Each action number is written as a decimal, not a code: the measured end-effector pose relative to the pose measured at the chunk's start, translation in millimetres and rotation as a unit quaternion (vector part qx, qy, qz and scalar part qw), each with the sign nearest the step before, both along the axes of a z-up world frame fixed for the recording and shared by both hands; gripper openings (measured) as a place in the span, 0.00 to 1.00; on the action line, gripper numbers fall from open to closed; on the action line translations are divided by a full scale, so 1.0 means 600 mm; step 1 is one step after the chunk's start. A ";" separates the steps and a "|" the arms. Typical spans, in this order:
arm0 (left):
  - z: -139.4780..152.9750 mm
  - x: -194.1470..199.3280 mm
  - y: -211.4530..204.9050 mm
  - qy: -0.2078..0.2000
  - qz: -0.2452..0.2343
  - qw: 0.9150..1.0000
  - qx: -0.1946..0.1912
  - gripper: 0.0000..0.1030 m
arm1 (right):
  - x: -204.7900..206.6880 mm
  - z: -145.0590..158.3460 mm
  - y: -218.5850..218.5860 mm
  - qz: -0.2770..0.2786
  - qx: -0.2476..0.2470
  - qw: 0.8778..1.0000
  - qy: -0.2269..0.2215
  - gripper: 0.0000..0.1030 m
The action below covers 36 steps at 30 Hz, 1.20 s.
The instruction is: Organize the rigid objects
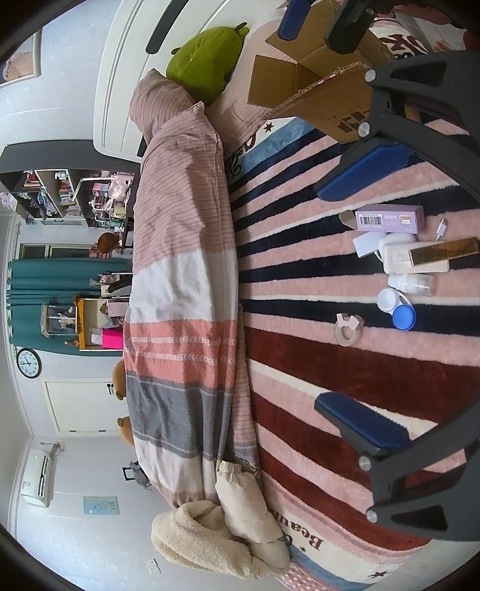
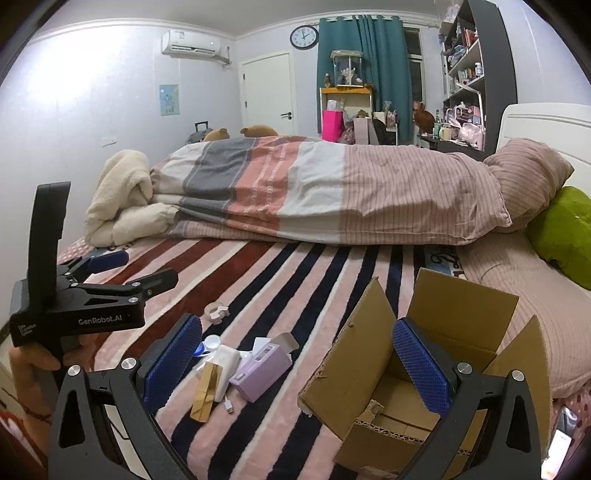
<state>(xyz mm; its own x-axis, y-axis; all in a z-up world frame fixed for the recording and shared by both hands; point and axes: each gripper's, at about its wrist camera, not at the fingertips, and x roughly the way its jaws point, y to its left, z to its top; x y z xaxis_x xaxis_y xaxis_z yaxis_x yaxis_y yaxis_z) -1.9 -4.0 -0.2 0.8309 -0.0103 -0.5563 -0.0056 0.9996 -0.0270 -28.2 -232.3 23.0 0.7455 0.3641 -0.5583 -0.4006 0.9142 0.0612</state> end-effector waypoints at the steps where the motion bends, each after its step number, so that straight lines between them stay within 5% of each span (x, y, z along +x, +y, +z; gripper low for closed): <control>1: 0.000 0.000 0.000 0.000 0.000 1.000 -0.001 1.00 | 0.000 -0.001 0.001 0.000 0.000 1.000 0.001 1.00; 36: 0.008 -0.007 0.000 -0.009 0.002 1.000 0.005 1.00 | -0.012 -0.007 0.021 0.013 -0.003 1.000 0.002 1.00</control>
